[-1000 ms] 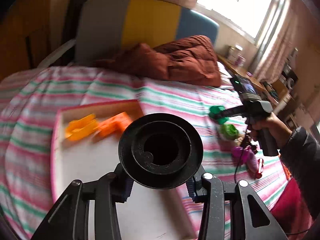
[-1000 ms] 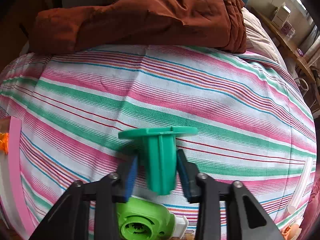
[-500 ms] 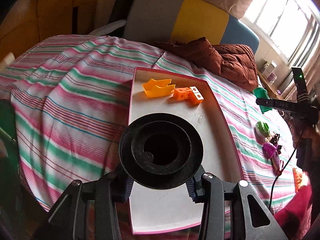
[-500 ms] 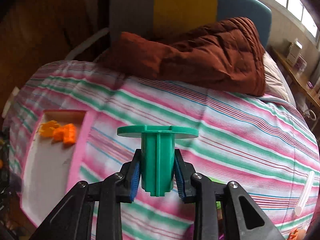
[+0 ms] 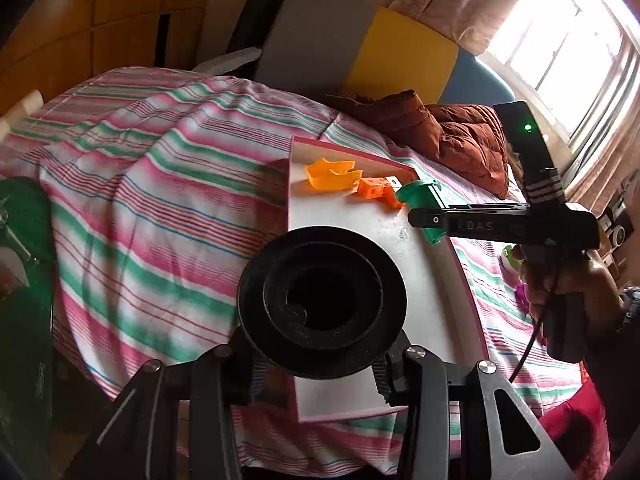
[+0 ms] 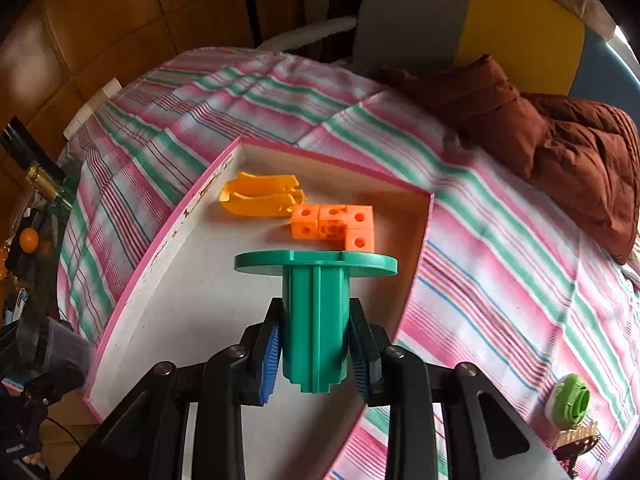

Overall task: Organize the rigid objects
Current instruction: 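Place the green spool piece in the white tray with the right gripper while the left carries the cup, then lower the grey cup into the white tray and open the left gripper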

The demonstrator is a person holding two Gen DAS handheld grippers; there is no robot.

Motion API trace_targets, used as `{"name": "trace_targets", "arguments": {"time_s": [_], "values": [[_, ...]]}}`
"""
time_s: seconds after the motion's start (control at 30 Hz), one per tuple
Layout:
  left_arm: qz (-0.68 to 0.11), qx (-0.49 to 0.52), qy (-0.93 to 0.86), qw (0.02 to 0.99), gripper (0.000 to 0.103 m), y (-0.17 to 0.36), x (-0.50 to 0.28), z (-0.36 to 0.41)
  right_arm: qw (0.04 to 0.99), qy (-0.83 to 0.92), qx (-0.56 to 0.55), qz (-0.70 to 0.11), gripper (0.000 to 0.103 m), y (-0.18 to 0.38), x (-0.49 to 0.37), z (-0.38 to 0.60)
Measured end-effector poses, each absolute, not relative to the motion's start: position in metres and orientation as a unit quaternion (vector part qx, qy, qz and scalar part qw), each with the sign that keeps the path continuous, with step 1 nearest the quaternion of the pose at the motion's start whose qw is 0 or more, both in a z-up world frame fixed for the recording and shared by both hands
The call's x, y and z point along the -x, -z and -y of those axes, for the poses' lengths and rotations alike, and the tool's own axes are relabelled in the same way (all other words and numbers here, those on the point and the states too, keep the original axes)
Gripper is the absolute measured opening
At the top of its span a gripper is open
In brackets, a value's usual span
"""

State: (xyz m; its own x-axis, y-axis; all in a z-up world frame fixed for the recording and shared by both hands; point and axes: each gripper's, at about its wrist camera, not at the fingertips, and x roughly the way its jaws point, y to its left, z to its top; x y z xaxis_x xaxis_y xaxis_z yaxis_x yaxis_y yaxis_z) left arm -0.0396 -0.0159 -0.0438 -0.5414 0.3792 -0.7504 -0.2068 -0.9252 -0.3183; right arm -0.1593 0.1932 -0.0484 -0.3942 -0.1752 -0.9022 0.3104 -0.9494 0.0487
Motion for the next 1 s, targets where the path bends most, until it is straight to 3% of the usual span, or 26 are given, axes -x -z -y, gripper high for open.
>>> {"name": "trace_targets", "arguments": {"time_s": [0.33,0.5,1.0], "values": [[0.107,0.451,-0.871,0.165,0.044,0.049,0.038,0.029,0.115,0.813,-0.565,-0.076,0.030,0.074,0.176,-0.183],[0.101,0.452,-0.870,0.167,0.044,0.048,0.043,0.023,0.104,0.818,-0.562,-0.058,0.046,0.075,0.175,-0.193],[0.058,0.463,-0.865,0.183,0.044,0.048,0.104,-0.030,0.100,0.864,-0.493,0.006,0.052,0.028,0.093,-0.264]]}}
